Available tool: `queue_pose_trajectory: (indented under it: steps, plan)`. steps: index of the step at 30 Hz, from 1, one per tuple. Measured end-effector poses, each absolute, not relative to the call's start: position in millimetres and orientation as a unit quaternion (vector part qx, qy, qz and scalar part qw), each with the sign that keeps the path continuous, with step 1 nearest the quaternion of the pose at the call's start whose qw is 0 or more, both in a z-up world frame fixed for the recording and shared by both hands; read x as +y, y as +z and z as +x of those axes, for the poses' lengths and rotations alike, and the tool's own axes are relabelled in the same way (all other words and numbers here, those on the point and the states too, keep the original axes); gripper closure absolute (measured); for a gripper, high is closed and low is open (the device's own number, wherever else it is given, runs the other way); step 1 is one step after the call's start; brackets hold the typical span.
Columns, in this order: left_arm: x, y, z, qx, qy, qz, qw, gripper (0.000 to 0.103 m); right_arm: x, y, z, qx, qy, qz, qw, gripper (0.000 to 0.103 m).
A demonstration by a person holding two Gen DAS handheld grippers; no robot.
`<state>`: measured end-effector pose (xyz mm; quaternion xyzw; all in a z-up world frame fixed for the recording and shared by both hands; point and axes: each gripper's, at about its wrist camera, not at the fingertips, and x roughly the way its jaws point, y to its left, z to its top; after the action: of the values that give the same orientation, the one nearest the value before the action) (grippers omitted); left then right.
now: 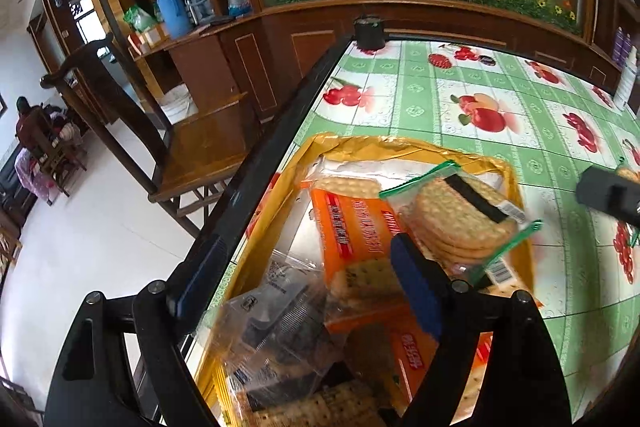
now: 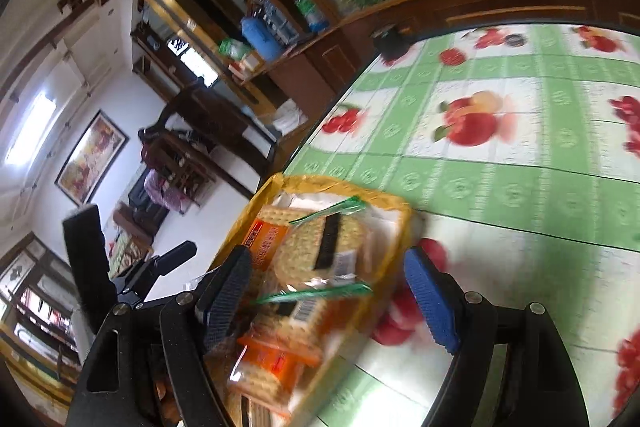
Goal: Organize snacks
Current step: 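Open both tools to release the packs into the tray, then move left tool to another round biscuit pack while right moves to white-blue cracker pack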
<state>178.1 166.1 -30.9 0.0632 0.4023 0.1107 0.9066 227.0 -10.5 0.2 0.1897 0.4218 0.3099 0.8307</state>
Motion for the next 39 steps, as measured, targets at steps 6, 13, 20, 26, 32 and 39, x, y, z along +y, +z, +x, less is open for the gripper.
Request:
queue_pose_trajectory:
  steps: [6,13,20,26,32,39]
  plan:
    - [143.1,-16.6,169.7,0.382,0.099,0.076,0.916,0.019,-70.9,9.7,207.9,0.399,0.274,0.215,0.848,0.019]
    - [104.4,-6.6,167.6,0.374,0.063,0.081,0.922,0.019,-147.1,16.0,190.8,0.379,0.215,0.221,0.872,0.015]
    - [56.1,-11.8,171.0,0.388,0.019,0.087,0.918,0.019,-221.3,11.0,178.0,0.37,0.154,0.233,0.886,0.015]
    - [6.4,-21.8,175.4,0.409,-0.037,0.087,0.908,0.019,-272.3,1.5,169.2,0.368,0.106,0.23,0.895,0.015]
    - [-45.3,-37.7,188.1,0.454,-0.121,0.001,0.883,0.019,-310.5,-13.5,160.8,0.362,0.062,0.237,0.9,0.015]
    - [-106.6,-51.0,219.7,0.478,-0.151,-0.053,0.864,0.019,-344.1,-21.0,151.1,0.337,0.036,0.27,0.901,0.015]
